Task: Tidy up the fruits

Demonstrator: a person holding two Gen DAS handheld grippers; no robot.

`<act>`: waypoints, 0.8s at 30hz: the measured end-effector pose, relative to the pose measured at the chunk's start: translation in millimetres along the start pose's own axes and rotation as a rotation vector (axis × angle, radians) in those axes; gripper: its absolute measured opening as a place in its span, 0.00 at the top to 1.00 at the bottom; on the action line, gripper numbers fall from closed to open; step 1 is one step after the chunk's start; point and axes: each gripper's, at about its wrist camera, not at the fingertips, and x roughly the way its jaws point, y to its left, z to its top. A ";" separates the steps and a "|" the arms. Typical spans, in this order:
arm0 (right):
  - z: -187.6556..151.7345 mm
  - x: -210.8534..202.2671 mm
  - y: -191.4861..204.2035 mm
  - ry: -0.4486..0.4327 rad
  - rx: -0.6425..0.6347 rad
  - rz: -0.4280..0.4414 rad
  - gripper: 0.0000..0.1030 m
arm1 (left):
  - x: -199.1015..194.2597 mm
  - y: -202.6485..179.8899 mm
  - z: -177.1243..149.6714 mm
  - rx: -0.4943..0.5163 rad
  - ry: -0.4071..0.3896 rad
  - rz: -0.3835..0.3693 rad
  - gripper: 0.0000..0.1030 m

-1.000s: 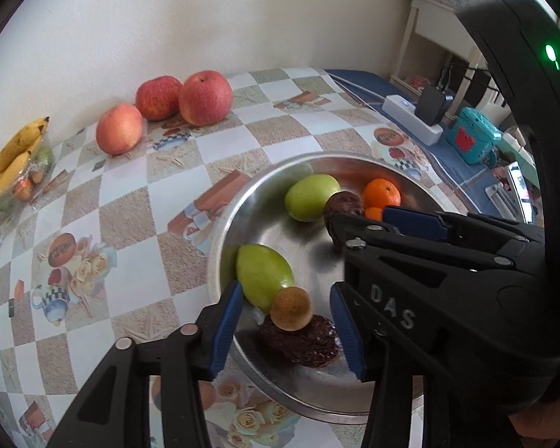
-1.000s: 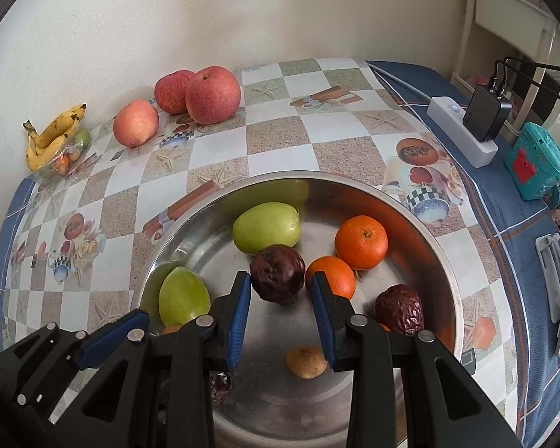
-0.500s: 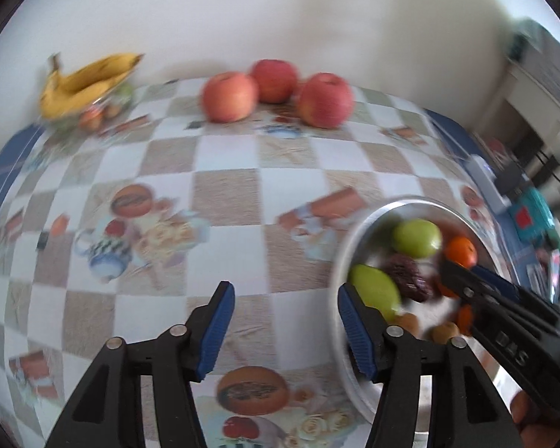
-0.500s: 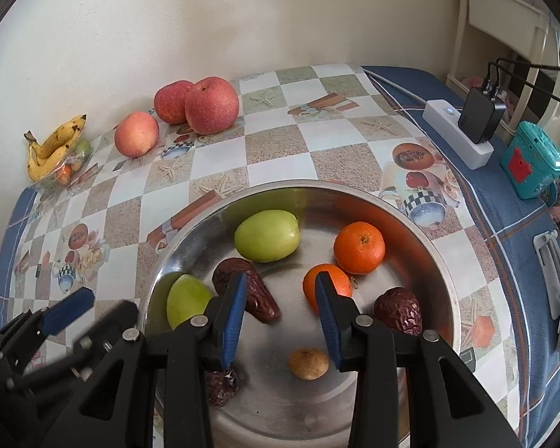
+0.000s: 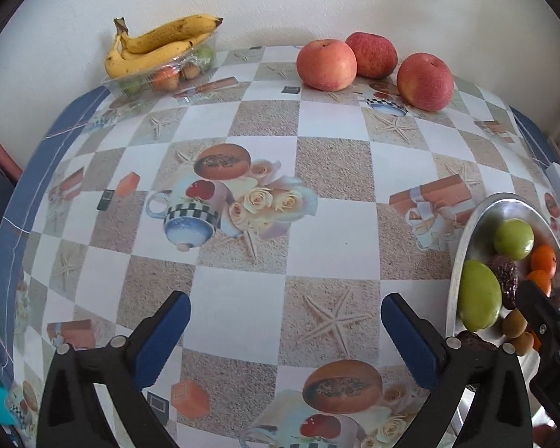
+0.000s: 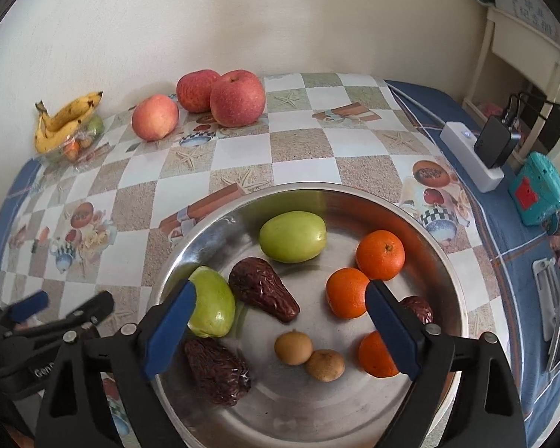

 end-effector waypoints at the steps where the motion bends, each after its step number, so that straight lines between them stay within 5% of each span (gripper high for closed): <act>1: -0.3 0.5 -0.1 0.000 0.000 -0.007 0.06 | 0.5 0.8 -0.1 -0.001 -0.001 0.001 0.00; 18: -5.2 -1.3 2.7 0.004 -0.002 -0.011 0.06 | -3.2 -6.1 1.2 0.079 -0.026 -0.023 0.00; 24: -12.3 -5.5 15.7 0.005 -0.059 -0.035 0.06 | -3.5 -1.0 -10.2 0.073 -0.007 0.113 0.00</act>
